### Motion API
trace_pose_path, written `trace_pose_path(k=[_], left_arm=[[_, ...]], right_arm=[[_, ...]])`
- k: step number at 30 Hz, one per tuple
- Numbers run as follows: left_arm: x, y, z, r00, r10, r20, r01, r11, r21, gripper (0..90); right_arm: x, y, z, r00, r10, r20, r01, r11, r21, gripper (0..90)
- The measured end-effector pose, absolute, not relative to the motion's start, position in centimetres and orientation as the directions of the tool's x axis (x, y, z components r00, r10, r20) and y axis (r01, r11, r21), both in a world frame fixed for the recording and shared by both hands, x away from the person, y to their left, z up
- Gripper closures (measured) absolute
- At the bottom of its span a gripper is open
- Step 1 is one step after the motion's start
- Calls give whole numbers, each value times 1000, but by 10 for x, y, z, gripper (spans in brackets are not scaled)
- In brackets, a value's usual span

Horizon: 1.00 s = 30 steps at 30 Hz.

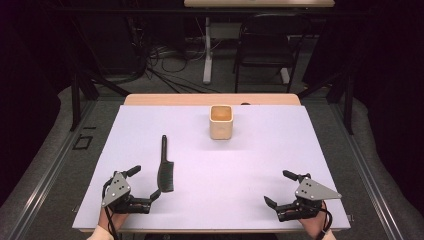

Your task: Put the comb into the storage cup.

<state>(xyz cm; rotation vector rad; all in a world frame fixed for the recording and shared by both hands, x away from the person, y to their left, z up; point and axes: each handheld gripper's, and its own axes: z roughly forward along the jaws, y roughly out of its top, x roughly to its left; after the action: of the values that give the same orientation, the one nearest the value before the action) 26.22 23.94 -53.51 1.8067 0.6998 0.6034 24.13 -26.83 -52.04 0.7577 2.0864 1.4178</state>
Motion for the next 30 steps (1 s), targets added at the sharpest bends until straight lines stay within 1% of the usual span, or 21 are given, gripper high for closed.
trace_pose_path(k=[9, 12, 21, 30], left_arm=[[271, 239, -534, 688, 722, 73, 208, -292, 934, 1], [276, 236, -534, 691, 719, 83, 225, -323, 919, 1], [288, 229, -530, 689, 722, 62, 279, -343, 897, 1], [310, 219, -528, 683, 726, 80, 285, -366, 886, 0]], right_arm=[[243, -266, -522, -724, 684, -86, 186, 314, 931, 0], [243, -266, -522, -725, 682, -89, 188, 321, 928, 0], [243, -266, -522, -725, 684, -86, 194, 323, 926, 0], [243, -267, -522, -724, 685, -87, 194, 323, 926, 0]])
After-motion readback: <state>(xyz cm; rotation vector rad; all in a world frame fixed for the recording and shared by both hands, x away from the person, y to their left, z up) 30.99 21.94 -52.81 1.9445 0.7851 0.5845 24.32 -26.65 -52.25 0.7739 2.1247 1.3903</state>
